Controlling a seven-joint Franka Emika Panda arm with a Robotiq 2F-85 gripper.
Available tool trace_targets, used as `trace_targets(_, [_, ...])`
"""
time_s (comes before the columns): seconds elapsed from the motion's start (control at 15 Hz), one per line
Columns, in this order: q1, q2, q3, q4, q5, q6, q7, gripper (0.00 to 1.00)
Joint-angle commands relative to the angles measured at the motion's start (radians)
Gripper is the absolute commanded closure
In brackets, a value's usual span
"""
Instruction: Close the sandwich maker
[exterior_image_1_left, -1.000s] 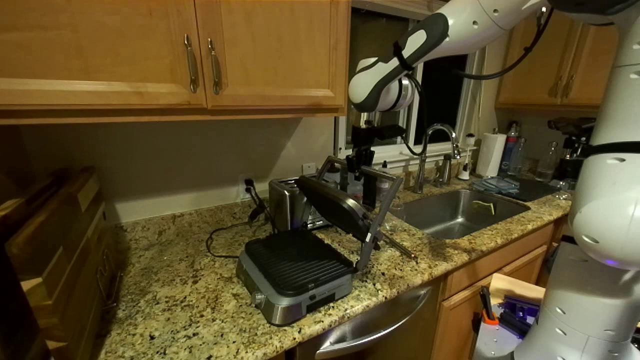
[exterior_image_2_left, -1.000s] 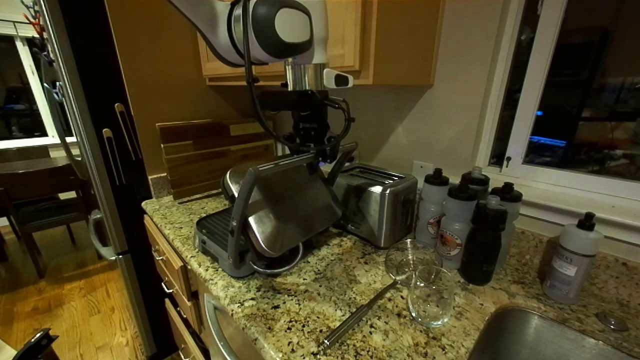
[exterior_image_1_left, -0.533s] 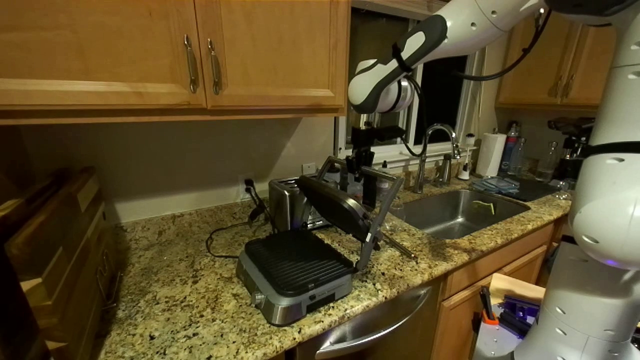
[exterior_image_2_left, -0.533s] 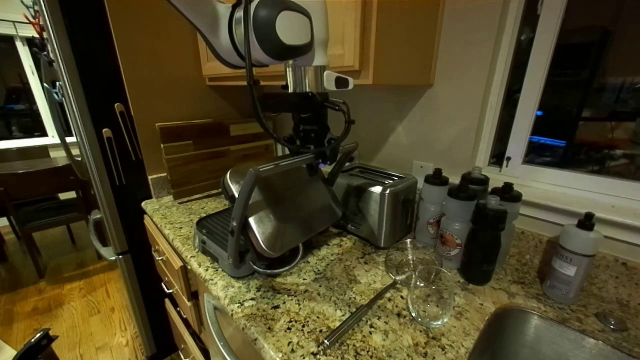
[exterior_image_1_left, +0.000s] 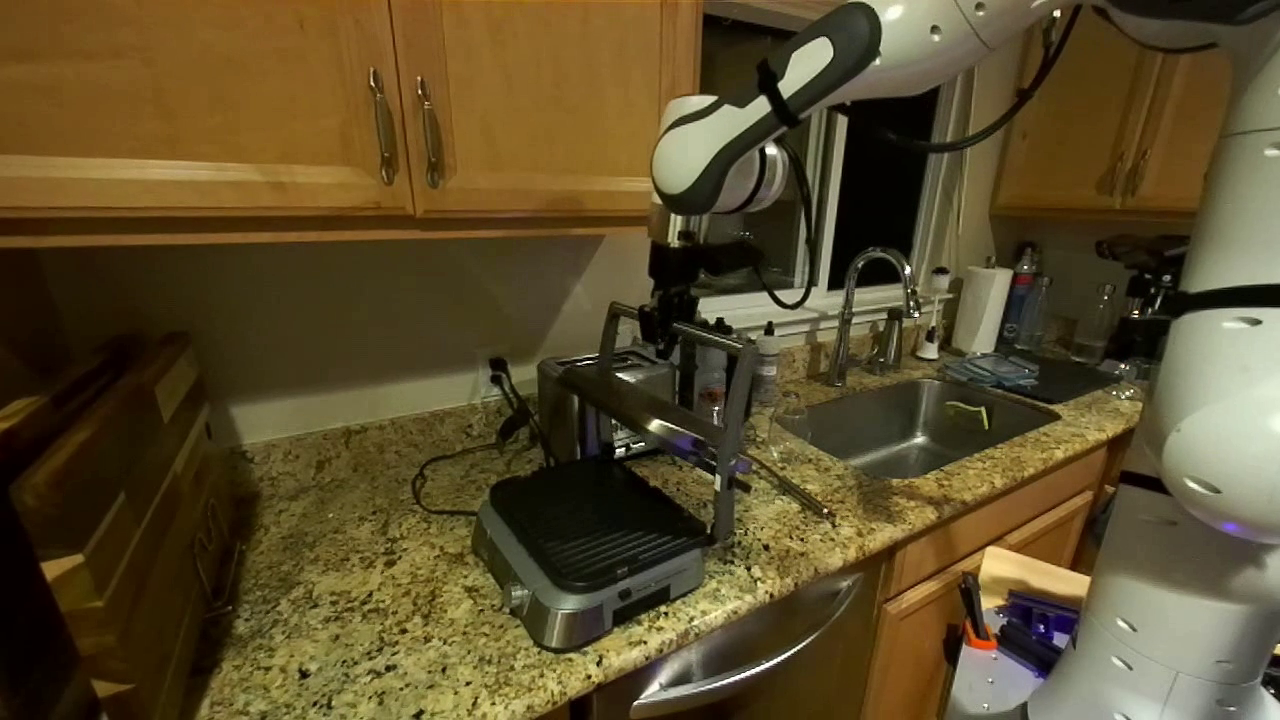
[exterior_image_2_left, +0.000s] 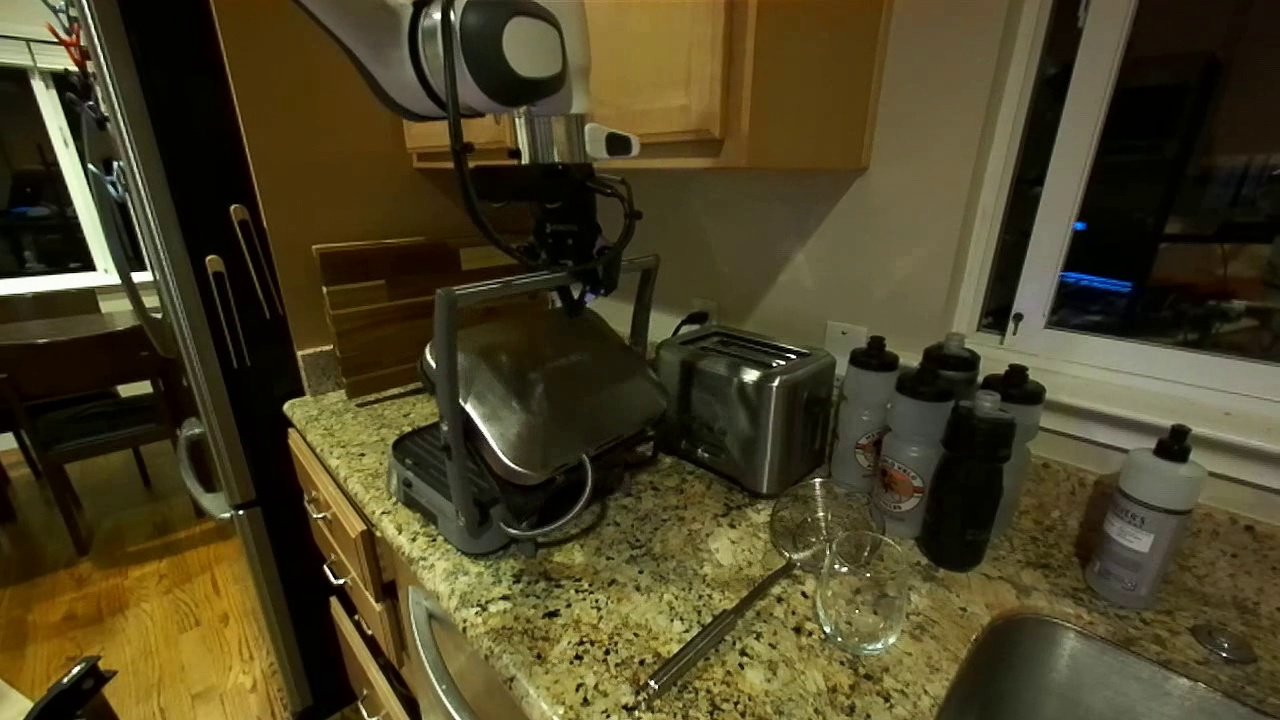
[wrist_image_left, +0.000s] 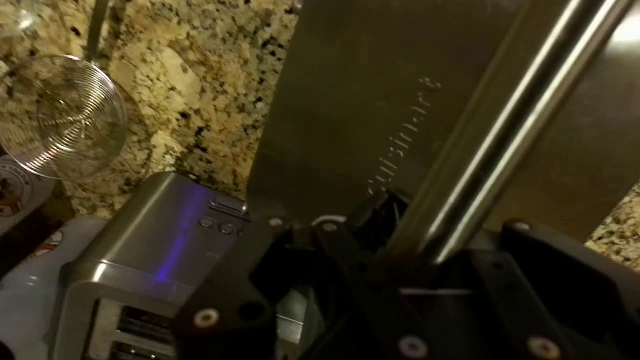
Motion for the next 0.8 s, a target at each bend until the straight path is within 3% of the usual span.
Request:
trace_targets(0.0, [0.054, 0.015, 0.039, 0.023, 0.014, -0.006, 0.037, 0.96])
trace_targets(0.33, [0.118, 0.098, 0.103, 0.079, 0.027, -0.009, 0.064, 0.96])
trace_targets(0.73, [0.147, 0.212, 0.15, 0.155, 0.055, -0.019, 0.062, 0.96])
